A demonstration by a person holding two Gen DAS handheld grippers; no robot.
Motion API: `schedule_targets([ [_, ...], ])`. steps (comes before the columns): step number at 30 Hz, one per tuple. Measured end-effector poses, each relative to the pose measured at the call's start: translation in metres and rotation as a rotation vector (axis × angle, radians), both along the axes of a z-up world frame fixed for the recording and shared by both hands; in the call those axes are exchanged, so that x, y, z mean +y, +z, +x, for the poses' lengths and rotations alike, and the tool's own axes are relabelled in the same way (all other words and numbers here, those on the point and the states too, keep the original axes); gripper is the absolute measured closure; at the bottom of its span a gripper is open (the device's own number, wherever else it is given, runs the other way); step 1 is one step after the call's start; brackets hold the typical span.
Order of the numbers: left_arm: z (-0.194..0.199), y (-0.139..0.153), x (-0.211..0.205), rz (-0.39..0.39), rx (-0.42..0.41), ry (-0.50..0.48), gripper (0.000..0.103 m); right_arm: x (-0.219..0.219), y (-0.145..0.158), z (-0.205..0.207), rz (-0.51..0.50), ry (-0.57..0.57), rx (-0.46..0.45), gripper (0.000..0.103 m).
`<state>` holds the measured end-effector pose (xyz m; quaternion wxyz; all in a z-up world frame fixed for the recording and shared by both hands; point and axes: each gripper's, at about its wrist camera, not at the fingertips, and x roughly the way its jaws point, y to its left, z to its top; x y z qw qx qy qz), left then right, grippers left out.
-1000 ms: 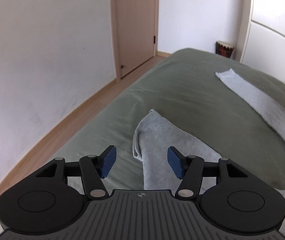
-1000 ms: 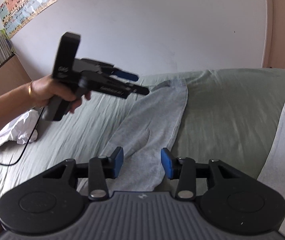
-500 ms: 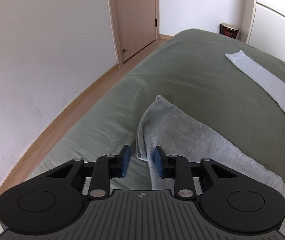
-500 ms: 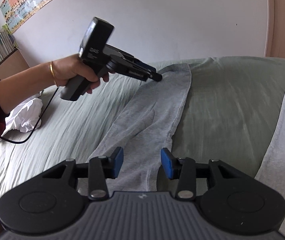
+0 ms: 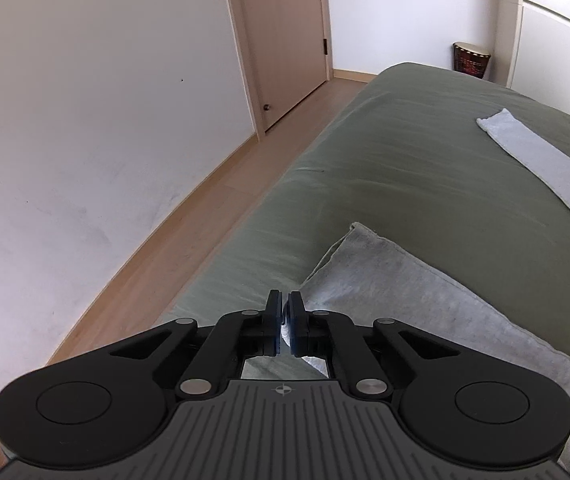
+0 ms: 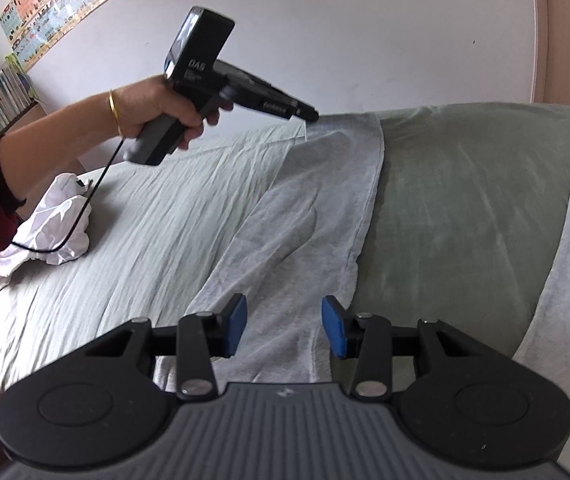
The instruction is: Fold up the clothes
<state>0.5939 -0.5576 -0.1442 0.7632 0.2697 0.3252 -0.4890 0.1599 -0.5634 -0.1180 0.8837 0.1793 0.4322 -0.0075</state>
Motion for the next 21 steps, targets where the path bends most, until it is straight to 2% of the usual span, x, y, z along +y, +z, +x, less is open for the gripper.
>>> schedule_targets([
  [2, 0.0, 0.001, 0.006, -0.047, 0.039, -0.005, 0.098, 0.0, 0.0, -0.001, 0.004, 0.001, 0.001, 0.059],
  [5, -0.002, 0.0, 0.016, -0.069, 0.055, -0.032, 0.097, -0.001, 0.001, -0.002, 0.003, 0.005, 0.0, 0.059],
  [8, -0.002, -0.002, 0.024, -0.066, 0.047, -0.047, 0.096, -0.002, 0.003, -0.002, 0.002, 0.008, -0.001, 0.059],
  [10, 0.002, -0.003, 0.025, -0.064, 0.043, -0.029, 0.088, -0.002, 0.003, -0.002, 0.004, 0.009, -0.003, 0.059],
  [12, 0.006, -0.004, 0.022, -0.062, 0.052, -0.012, 0.085, -0.002, 0.003, -0.001, 0.007, 0.011, -0.004, 0.059],
  [16, 0.006, -0.008, 0.013, -0.044, 0.078, -0.027, 0.074, 0.001, 0.001, -0.002, 0.014, 0.016, 0.0, 0.059],
  [21, 0.011, -0.025, 0.007, -0.04, 0.075, 0.037, 0.073, 0.001, 0.002, -0.003, 0.003, 0.014, 0.005, 0.059],
])
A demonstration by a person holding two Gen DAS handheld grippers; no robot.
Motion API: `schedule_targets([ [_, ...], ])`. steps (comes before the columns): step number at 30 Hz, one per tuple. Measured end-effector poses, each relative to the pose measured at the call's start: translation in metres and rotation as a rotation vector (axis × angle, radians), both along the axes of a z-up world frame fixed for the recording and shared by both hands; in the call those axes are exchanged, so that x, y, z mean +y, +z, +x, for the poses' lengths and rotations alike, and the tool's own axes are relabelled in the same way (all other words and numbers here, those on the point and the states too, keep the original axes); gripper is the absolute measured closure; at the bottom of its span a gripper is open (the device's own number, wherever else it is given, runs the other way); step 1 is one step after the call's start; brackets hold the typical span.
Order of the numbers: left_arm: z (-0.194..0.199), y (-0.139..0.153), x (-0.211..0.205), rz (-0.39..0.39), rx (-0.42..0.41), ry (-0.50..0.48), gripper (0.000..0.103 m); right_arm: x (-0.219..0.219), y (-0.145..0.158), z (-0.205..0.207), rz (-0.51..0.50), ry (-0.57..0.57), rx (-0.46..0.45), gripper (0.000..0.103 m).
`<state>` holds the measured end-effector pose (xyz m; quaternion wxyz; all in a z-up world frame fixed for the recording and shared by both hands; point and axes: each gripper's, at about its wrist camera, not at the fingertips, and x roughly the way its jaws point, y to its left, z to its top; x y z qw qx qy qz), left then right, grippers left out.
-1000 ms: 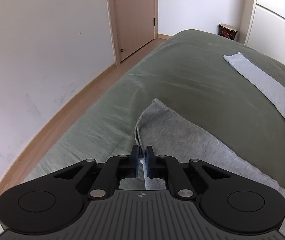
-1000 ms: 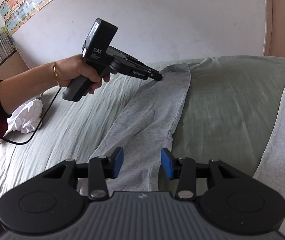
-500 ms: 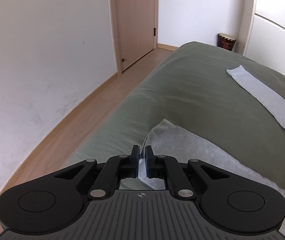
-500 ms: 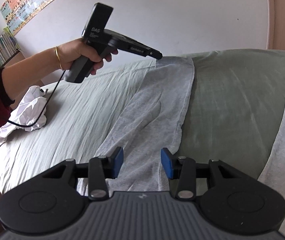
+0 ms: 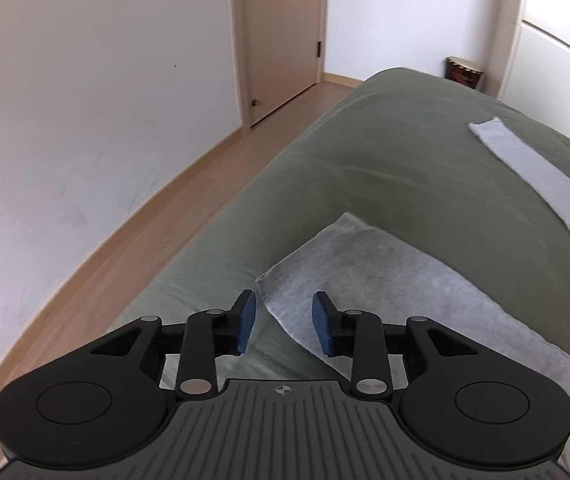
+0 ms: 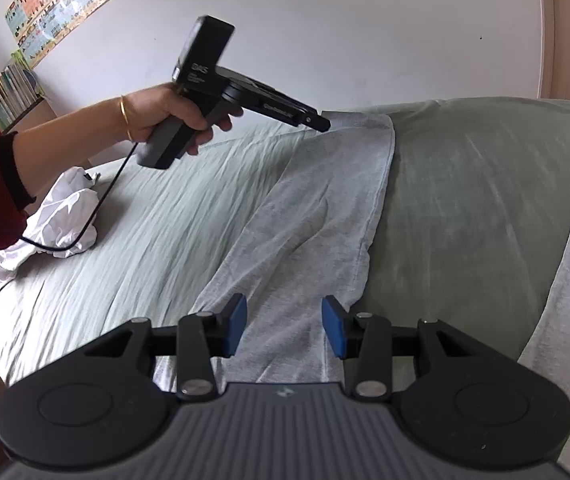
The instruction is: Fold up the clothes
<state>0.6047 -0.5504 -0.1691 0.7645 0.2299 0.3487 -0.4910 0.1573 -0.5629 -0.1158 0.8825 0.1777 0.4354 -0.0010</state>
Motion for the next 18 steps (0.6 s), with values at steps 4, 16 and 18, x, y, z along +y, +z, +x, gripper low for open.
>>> schedule_targets([
  [4, -0.002, -0.003, -0.001, -0.003, -0.051, 0.036, 0.1, 0.0, 0.0, -0.001, 0.001, -0.002, -0.002, 0.059],
  [16, -0.009, -0.016, -0.005, 0.006, -0.153, 0.108, 0.097, 0.002, -0.005, -0.004, 0.01, -0.01, 0.004, 0.059],
  [18, -0.01, -0.016, -0.005, -0.004, -0.154, 0.127, 0.097, 0.001, -0.003, -0.005, 0.01, -0.015, 0.004, 0.059],
])
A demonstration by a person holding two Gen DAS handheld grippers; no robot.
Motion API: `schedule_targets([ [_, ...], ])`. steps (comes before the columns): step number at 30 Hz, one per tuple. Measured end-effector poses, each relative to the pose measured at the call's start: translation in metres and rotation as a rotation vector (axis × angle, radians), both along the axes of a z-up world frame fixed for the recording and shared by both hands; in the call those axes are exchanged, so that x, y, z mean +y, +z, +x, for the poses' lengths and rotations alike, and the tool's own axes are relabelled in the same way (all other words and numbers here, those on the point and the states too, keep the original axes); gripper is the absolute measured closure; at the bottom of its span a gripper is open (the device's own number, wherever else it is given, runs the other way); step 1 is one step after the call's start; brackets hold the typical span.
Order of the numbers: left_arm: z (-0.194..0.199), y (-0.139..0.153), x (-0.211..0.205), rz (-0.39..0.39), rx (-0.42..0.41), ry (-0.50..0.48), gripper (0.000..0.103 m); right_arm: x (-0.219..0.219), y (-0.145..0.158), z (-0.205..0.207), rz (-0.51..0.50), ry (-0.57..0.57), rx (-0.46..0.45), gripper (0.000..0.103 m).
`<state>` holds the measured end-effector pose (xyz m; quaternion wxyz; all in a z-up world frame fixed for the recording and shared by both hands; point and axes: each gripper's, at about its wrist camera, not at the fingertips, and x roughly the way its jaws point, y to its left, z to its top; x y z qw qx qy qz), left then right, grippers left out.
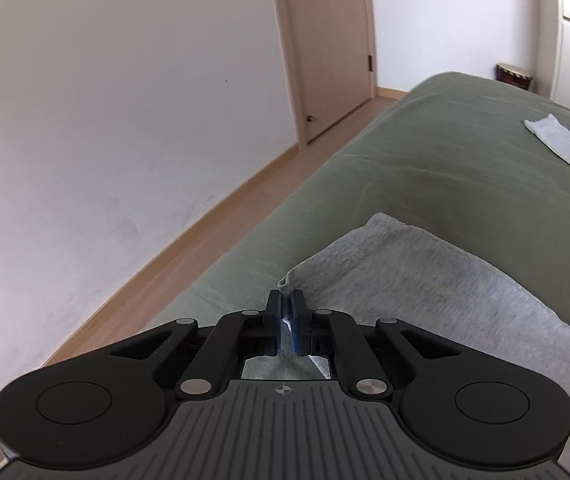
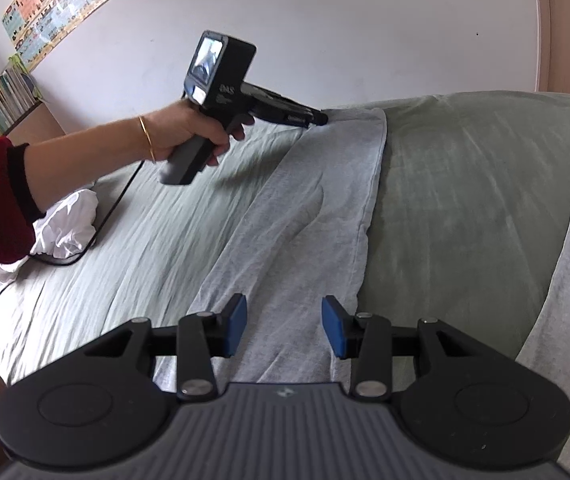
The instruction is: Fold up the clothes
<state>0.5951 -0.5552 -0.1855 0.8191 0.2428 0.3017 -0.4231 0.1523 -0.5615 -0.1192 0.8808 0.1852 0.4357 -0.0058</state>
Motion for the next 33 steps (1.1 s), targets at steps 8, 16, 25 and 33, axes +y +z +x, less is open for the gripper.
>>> schedule_targets([
  [8, -0.001, 0.008, -0.001, 0.012, -0.009, 0.038, 0.099, -0.006, 0.008, -0.003, -0.003, -0.034, -0.017, 0.059],
  [16, 0.007, 0.015, 0.013, -0.069, 0.097, 0.036, 0.055, -0.02, 0.003, 0.001, 0.017, -0.065, -0.018, 0.057],
  [25, 0.002, 0.006, -0.004, -0.056, 0.086, -0.023, 0.097, -0.032, -0.004, 0.009, 0.041, -0.105, -0.02, 0.058],
  [33, 0.004, 0.009, 0.0, -0.029, 0.016, 0.04, 0.097, -0.028, -0.014, 0.004, 0.055, -0.098, 0.009, 0.058],
])
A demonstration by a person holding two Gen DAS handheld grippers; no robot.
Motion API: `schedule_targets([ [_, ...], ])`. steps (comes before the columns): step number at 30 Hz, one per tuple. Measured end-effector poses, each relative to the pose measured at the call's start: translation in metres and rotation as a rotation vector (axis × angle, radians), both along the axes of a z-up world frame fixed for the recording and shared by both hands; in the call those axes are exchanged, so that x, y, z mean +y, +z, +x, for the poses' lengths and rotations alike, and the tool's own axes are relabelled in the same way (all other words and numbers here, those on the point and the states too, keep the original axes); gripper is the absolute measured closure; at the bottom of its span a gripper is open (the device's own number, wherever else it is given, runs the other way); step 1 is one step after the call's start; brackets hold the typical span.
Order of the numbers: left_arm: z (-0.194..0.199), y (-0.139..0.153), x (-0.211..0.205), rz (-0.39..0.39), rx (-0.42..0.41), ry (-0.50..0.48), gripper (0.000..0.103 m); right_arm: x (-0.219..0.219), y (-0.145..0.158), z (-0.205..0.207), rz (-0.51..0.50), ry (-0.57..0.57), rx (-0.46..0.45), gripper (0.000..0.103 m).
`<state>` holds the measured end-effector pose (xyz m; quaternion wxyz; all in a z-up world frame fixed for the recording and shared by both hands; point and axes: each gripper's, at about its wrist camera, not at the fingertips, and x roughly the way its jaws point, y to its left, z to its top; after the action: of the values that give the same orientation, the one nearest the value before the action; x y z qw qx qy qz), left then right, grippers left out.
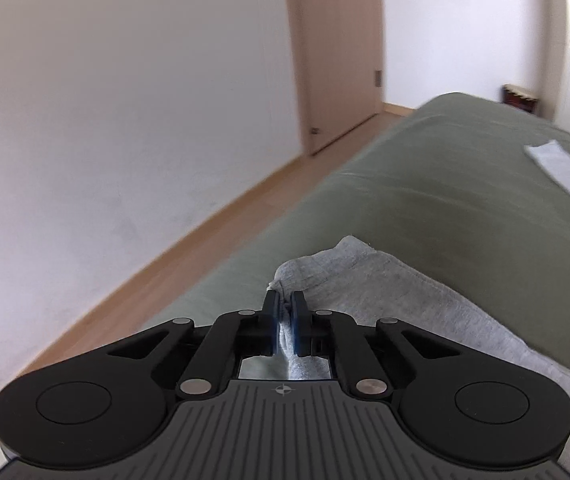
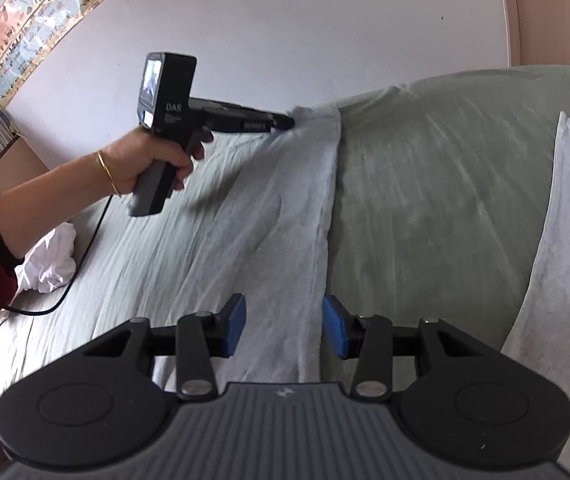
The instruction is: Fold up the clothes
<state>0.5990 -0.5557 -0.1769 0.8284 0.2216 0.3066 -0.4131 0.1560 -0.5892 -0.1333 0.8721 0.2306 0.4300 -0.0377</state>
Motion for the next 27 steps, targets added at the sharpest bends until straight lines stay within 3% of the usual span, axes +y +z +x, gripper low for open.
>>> schedule_targets([
  [8, -0.003, -0.003, -0.009, 0.02, -0.016, 0.041, 0.087, 0.002, 0.001, -0.005, 0.01, 0.001, -0.006, 0.057],
  [10, -0.001, 0.002, -0.006, 0.012, -0.01, 0.069, 0.07, 0.001, 0.006, -0.008, 0.006, -0.005, -0.013, 0.057],
  [13, -0.003, 0.016, 0.007, -0.013, -0.028, 0.131, 0.054, -0.002, 0.013, -0.015, 0.005, -0.023, -0.016, 0.057],
  [15, -0.007, 0.025, 0.019, -0.03, -0.023, 0.139, 0.052, -0.002, 0.017, -0.022, 0.008, -0.033, -0.016, 0.056],
  [18, -0.017, 0.031, 0.041, -0.03, 0.055, 0.12, 0.052, 0.001, 0.019, -0.03, 0.009, -0.026, -0.01, 0.056],
  [23, -0.031, 0.011, 0.05, 0.023, 0.082, 0.097, 0.052, 0.014, 0.016, -0.035, 0.03, -0.01, -0.005, 0.055],
  [27, -0.023, 0.003, 0.046, -0.036, 0.111, 0.119, 0.052, 0.051, 0.014, -0.029, 0.046, 0.047, -0.009, 0.052],
])
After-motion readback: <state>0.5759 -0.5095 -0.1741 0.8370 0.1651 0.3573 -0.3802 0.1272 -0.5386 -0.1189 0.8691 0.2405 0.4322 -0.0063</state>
